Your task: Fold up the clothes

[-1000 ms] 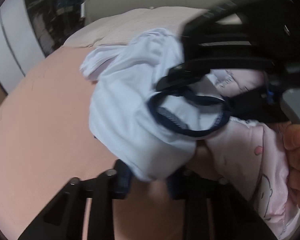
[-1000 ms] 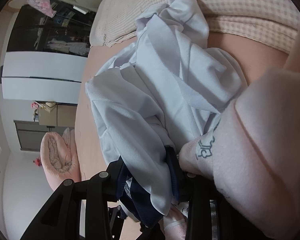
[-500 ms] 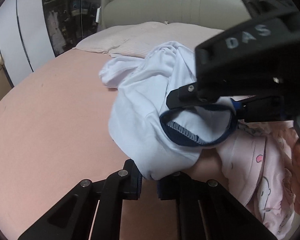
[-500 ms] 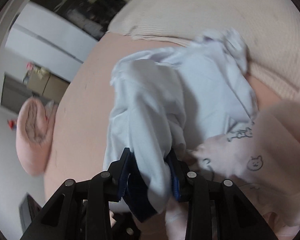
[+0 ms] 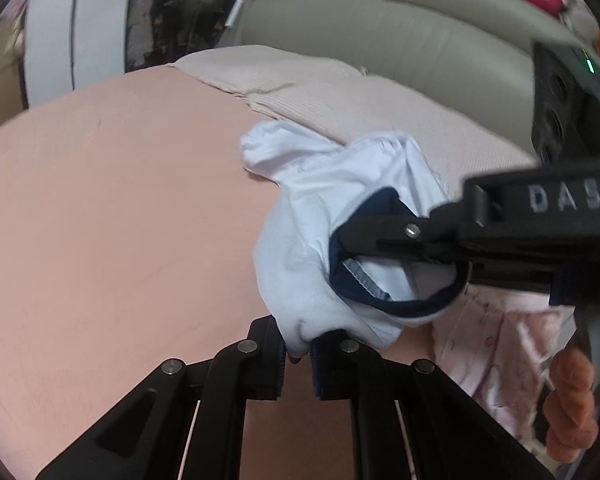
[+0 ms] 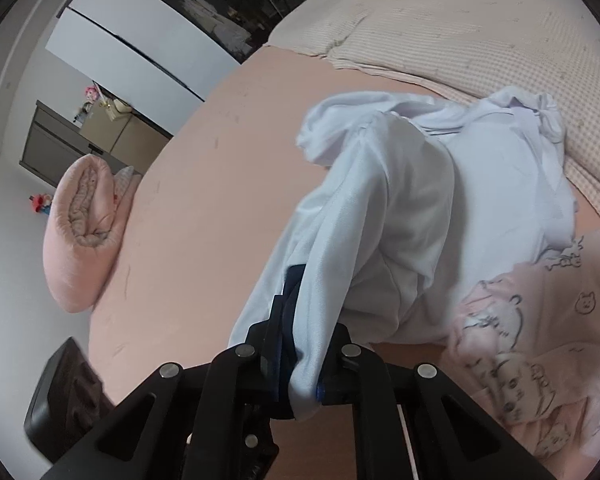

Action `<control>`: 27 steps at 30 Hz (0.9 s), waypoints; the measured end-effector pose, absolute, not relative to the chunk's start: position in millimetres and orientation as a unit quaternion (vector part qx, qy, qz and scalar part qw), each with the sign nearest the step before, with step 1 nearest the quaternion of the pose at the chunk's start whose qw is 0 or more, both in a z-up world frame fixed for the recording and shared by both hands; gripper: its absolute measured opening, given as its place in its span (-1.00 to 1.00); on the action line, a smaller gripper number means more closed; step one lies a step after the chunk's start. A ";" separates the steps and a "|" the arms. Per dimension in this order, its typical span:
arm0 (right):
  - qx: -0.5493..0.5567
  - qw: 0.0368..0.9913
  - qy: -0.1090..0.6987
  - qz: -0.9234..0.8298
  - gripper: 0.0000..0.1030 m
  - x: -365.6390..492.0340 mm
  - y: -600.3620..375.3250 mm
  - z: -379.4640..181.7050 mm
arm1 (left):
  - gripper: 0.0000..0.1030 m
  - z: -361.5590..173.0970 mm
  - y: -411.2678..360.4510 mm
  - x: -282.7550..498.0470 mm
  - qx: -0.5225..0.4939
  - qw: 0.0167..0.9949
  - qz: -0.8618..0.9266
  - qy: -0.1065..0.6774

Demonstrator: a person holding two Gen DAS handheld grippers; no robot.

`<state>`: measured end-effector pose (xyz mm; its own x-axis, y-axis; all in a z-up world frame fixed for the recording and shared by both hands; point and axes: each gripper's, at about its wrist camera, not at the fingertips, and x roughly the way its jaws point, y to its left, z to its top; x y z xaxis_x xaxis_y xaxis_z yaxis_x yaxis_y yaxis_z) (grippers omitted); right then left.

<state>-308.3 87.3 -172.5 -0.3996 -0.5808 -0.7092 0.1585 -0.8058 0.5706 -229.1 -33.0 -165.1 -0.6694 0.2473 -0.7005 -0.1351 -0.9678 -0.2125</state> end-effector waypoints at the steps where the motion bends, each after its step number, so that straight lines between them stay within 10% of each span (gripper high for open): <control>1: 0.497 0.234 -0.208 -0.810 -0.82 -307.0 84.5 -169.0 | -0.85 -163.0 -36.9 -226.1 -0.393 0.107 0.910 -0.080; 27: 0.497 0.453 -0.143 -0.727 -0.82 -206.5 -76.6 -110.3 | -0.84 -127.6 -128.6 -91.4 -0.324 0.084 0.926 -0.176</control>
<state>-206.5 -76.6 -110.3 -0.0965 -0.7998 -0.5925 0.5160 -0.5492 0.6574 -91.4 -128.6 -127.6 -0.7755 0.2702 -0.5706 -0.0419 -0.9238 -0.3806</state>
